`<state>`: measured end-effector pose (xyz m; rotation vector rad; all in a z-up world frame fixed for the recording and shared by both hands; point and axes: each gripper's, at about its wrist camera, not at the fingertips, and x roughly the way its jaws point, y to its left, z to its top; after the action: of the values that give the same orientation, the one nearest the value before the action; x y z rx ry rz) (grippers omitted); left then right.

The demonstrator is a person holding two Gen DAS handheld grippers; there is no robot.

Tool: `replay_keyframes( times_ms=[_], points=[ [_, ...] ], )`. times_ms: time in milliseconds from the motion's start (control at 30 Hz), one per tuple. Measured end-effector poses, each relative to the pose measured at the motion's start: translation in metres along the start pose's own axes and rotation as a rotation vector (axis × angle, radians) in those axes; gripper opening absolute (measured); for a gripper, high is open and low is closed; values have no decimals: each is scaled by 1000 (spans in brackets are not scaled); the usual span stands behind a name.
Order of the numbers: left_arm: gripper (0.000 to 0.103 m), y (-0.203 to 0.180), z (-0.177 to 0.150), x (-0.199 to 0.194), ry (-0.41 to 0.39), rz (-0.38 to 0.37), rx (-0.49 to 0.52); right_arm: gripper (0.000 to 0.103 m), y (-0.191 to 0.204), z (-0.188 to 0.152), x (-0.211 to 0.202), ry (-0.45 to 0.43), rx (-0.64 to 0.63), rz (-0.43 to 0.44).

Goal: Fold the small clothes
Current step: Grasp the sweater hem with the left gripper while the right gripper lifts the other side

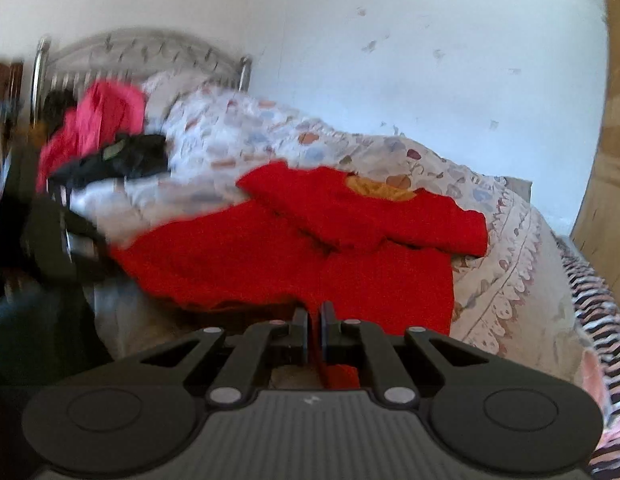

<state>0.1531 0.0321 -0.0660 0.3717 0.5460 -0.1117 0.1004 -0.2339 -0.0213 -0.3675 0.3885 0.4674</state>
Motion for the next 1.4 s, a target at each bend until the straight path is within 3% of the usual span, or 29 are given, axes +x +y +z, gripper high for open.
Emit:
replay_keyframes(
  times_ms=[100, 167, 233, 400, 467, 567, 700, 767, 900, 1000, 1400],
  points=[
    [6, 4, 10, -7, -49, 24, -6, 11, 20, -17, 6, 44, -107, -22],
    [6, 9, 18, -13, -72, 23, -19, 20, 34, -26, 8, 54, -157, -29],
    [6, 12, 28, -17, -92, 27, -14, 47, 47, -30, 9, 45, -183, -18],
    [6, 18, 52, -27, -133, 22, 0, 69, 75, -27, 17, -6, -244, -54],
    [6, 20, 60, -30, -147, 19, -3, 71, 81, -25, 29, 0, -273, -101],
    [6, 25, 69, -33, -164, 18, -11, 68, 86, -28, 41, -2, -315, -170],
    [6, 29, 70, -41, -183, 30, -6, 44, 72, -37, 39, 5, -290, -319],
    [6, 28, 67, -44, -184, 38, -2, 39, 59, -42, 33, 6, -252, -372],
    [6, 23, 49, -40, -146, 47, 0, 7, 43, -55, 19, -11, -225, -424],
    [5, 17, 35, -43, -123, 35, -8, 6, 41, -57, 3, -49, -212, -422],
    [4, 8, 18, -144, -261, 41, -58, 5, 54, -37, -100, -166, -157, -410]
  ],
)
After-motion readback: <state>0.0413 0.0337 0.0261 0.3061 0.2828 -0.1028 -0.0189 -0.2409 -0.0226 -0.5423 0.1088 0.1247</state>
